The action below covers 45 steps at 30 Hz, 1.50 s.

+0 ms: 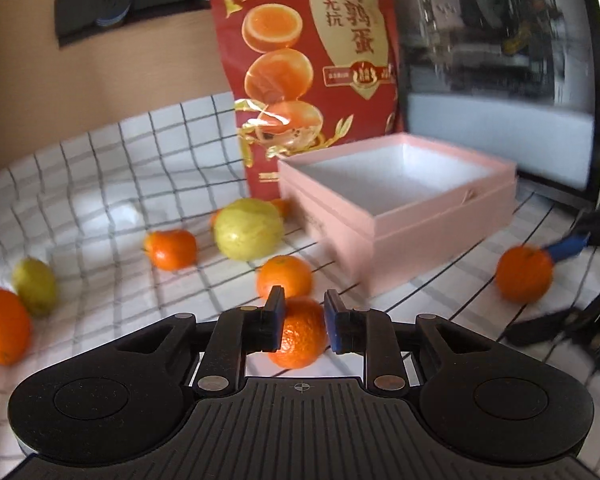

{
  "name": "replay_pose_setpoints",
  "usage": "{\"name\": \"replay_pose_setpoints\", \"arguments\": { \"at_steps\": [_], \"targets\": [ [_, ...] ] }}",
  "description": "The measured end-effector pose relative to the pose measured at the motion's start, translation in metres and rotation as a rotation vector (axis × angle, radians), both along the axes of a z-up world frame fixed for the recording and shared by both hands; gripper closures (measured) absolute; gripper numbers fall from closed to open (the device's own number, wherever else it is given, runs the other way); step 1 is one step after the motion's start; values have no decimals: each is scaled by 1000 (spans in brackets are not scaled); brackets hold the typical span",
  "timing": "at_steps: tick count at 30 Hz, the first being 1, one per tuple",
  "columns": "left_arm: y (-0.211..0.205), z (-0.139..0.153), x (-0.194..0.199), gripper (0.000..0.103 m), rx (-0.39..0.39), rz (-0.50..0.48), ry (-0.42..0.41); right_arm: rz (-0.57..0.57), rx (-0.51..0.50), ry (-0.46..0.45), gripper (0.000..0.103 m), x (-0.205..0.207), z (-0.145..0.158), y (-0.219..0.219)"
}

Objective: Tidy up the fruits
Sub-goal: 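Carry both held mandarins toward the pink box with both grippers, then open the right gripper over the box while the left gripper releases its mandarin inside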

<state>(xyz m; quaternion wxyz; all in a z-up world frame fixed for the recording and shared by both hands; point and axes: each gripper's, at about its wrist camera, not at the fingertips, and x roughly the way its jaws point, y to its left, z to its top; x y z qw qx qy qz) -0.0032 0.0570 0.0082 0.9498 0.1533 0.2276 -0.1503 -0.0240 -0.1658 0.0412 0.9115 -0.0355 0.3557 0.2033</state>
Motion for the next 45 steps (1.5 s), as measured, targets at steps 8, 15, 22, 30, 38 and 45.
{"name": "replay_pose_setpoints", "arguments": {
  "at_steps": [8,15,22,30,38,45],
  "targets": [
    [16,2,12,55,-121,7,89,-5,-7,4,17,0,-1,1],
    [14,-7,34,52,-156,46,175,-4,-11,8,17,2,-1,1],
    [15,-8,36,55,-181,60,187,-5,-9,3,17,2,-1,0],
    [-5,4,-19,55,-189,-48,203,-28,30,-34,32,-1,3,-5],
    [-18,1,-32,55,-199,-105,261,-57,-56,-20,56,6,-3,1],
    [-24,50,-14,55,-291,-136,156,-61,-15,-38,57,10,18,-13]
  ]
}}
